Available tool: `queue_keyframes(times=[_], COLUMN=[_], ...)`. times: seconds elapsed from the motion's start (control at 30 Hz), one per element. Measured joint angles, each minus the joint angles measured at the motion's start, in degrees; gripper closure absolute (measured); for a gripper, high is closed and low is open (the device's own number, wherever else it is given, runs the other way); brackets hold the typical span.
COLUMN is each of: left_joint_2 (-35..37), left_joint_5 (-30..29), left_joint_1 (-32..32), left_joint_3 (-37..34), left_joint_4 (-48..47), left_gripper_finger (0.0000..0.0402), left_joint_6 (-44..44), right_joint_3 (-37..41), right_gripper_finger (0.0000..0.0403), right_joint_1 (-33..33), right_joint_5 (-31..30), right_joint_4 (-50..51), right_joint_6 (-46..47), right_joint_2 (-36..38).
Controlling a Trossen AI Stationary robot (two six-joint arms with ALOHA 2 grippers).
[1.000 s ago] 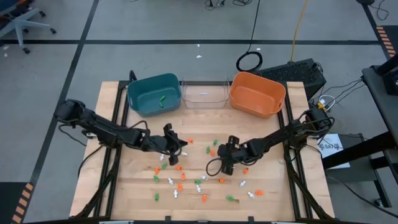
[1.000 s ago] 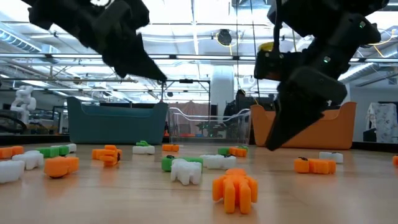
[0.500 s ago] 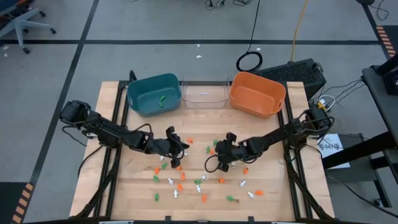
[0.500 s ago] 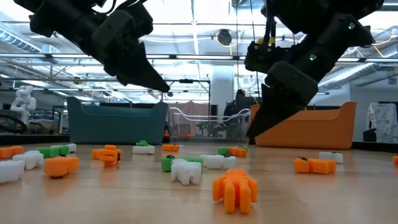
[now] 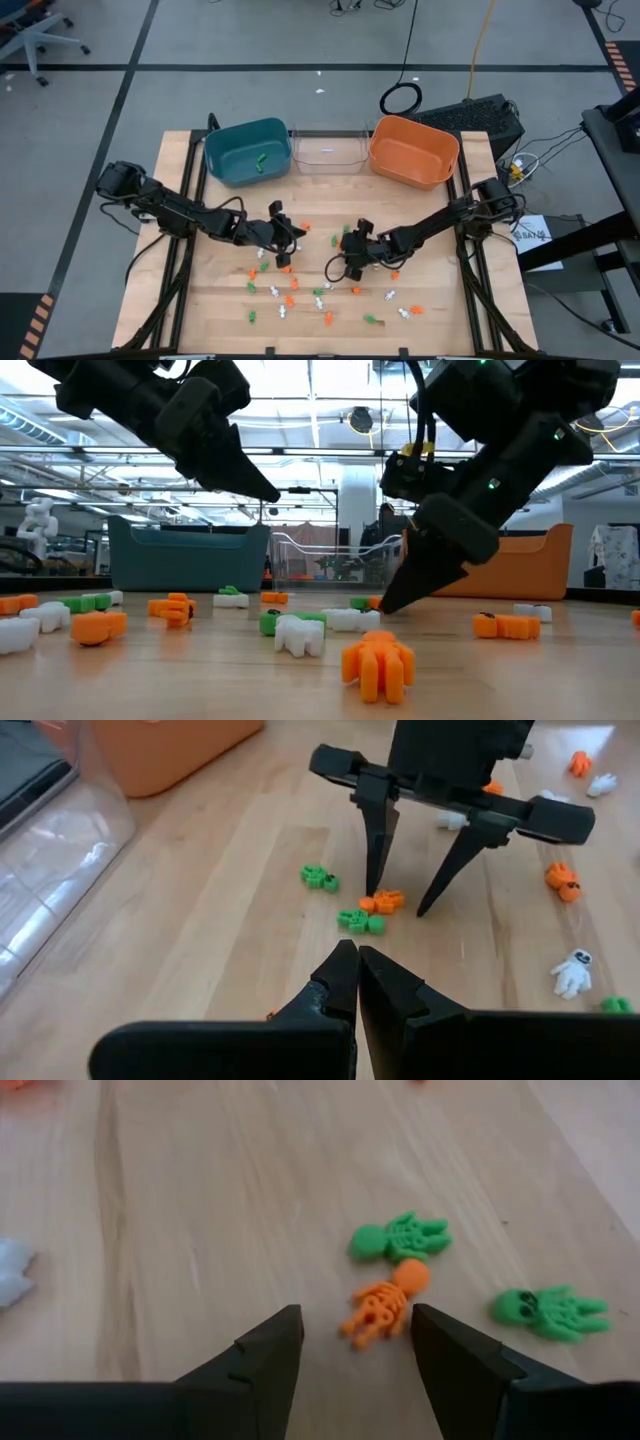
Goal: Sort Halloween decoration
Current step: Put the orange skeleton toy into the orange bin
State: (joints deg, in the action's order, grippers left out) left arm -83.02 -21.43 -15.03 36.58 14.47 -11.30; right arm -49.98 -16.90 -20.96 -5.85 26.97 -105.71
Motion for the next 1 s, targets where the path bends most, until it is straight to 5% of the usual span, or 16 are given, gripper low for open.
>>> queue_keyframes(times=[0.33,0.67,1.0], left_joint_2=[0.0,0.0,0.0], left_joint_5=[0.15,0.15,0.15], left_joint_1=[-0.07,-0.11,-0.11], left_joint_3=[0.0,-0.02,-0.04], left_joint_4=[-1.55,-1.49,-1.47], left_gripper_finger=[0.0391,0.0391,0.0391], left_joint_6=[-0.23,-0.34,-0.31], right_joint_3=[-0.2,-0.11,0.44], right_gripper_finger=[0.0242,0.0393,0.0399], right_joint_1=[0.99,2.39,0.77], right_joint_5=[-0.1,-0.01,0.87], right_joint_4=[-0.56,0.25,4.48], right_joint_6=[0.96,0.16,-3.0], right_joint_2=[-2.34,-2.51,4.67])
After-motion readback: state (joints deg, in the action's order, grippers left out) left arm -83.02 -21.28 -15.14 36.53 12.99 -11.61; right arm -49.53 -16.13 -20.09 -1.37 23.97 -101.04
